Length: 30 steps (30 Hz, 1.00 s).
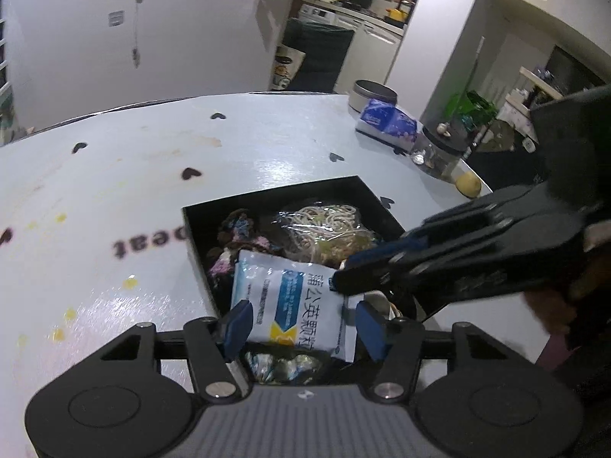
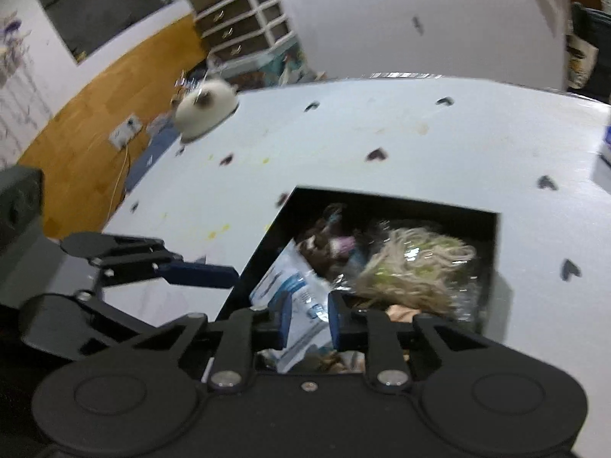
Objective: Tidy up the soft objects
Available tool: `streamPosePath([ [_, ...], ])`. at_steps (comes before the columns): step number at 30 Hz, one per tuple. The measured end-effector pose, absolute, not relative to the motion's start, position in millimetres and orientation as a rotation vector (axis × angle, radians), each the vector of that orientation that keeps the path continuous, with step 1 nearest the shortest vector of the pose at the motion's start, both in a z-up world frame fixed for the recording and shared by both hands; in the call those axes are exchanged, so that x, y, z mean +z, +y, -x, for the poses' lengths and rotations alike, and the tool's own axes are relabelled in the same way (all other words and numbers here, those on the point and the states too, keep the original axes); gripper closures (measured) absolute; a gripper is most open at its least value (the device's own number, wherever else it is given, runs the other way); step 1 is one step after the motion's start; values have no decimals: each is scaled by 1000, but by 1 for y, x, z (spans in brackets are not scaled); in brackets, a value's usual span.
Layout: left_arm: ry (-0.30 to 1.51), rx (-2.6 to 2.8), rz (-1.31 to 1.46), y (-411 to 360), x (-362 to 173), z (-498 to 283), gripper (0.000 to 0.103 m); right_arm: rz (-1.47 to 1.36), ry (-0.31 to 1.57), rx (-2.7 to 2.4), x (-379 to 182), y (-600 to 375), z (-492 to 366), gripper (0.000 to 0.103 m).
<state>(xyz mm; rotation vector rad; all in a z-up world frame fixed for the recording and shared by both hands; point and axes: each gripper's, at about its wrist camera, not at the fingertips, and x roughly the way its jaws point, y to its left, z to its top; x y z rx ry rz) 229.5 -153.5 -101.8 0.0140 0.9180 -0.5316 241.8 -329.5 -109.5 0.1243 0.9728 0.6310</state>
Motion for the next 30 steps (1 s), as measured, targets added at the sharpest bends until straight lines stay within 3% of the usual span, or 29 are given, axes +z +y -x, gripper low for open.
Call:
streamPosePath([
  [7, 912, -477, 24, -136, -99, -216, 44, -13, 1053, 597, -137, -305, -246, 85],
  [13, 885, -439, 51, -122, -92, -205, 42, -64, 997, 564, -122, -315, -237, 85],
  [15, 865, -430, 60, -119, -86, -202, 38, -90, 965, 536, -112, -322, -232, 82],
  [17, 848, -416, 70, -115, -80, -199, 21, -112, 926, 492, -103, -329, -223, 81],
  [18, 840, -404, 74, -113, -77, -196, 19, -123, 910, 471, -98, -332, -219, 81],
  [22, 805, -370, 88, -105, -66, -186, 11, -145, 831, 383, -80, -339, -196, 75],
  [26, 775, -322, 97, -97, -57, -173, 2, -131, 755, 303, -64, -339, -169, 62],
  [30, 752, -283, 88, -92, -51, -157, 2, -128, 692, 246, -51, -336, -142, 50],
])
